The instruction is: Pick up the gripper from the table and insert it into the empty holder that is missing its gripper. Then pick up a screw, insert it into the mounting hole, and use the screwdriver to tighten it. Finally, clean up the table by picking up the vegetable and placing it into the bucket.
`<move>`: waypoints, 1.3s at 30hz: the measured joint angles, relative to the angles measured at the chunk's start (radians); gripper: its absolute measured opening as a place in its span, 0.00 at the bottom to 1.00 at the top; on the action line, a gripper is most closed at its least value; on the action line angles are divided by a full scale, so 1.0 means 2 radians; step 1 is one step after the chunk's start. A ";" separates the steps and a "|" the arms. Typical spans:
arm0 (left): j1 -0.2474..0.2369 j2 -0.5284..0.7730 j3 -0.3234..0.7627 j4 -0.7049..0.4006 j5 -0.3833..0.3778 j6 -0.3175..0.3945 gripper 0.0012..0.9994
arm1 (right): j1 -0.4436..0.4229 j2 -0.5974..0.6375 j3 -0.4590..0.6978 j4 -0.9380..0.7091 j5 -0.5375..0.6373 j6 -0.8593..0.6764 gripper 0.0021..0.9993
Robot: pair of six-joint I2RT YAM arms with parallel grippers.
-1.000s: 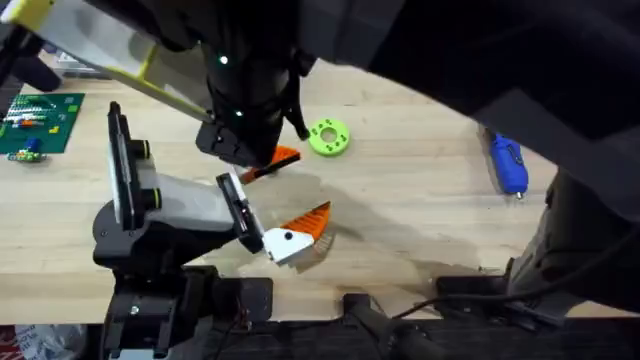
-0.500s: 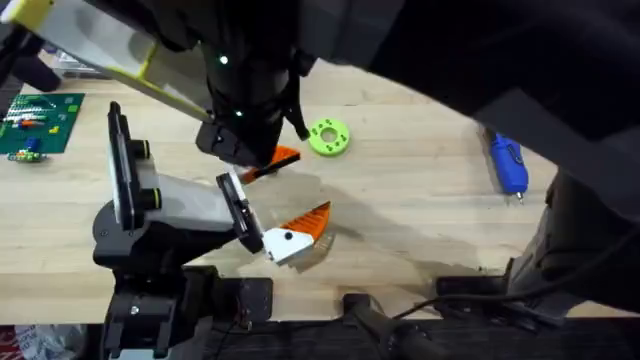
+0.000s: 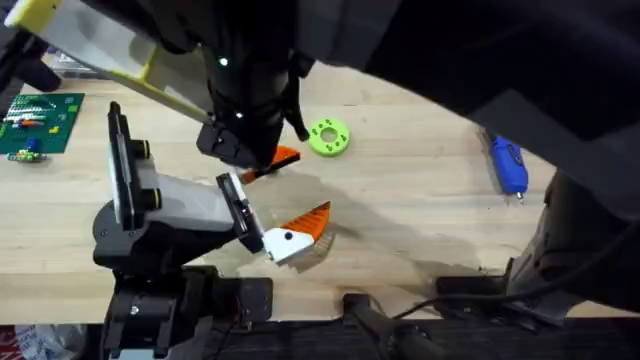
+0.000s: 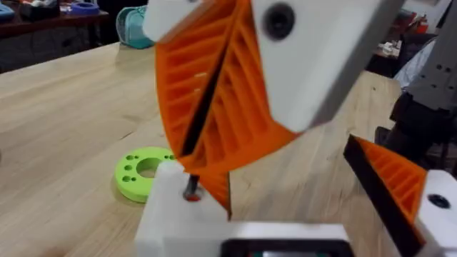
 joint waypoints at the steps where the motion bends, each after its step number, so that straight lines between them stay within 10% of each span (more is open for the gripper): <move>1: 0.000 0.000 0.000 0.000 0.000 0.000 0.99 | 0.000 0.000 0.000 0.000 -0.001 0.000 0.01; 39: 0.000 0.000 0.000 0.000 0.000 -0.004 0.99 | 0.002 0.001 -0.021 0.024 -0.006 0.000 0.01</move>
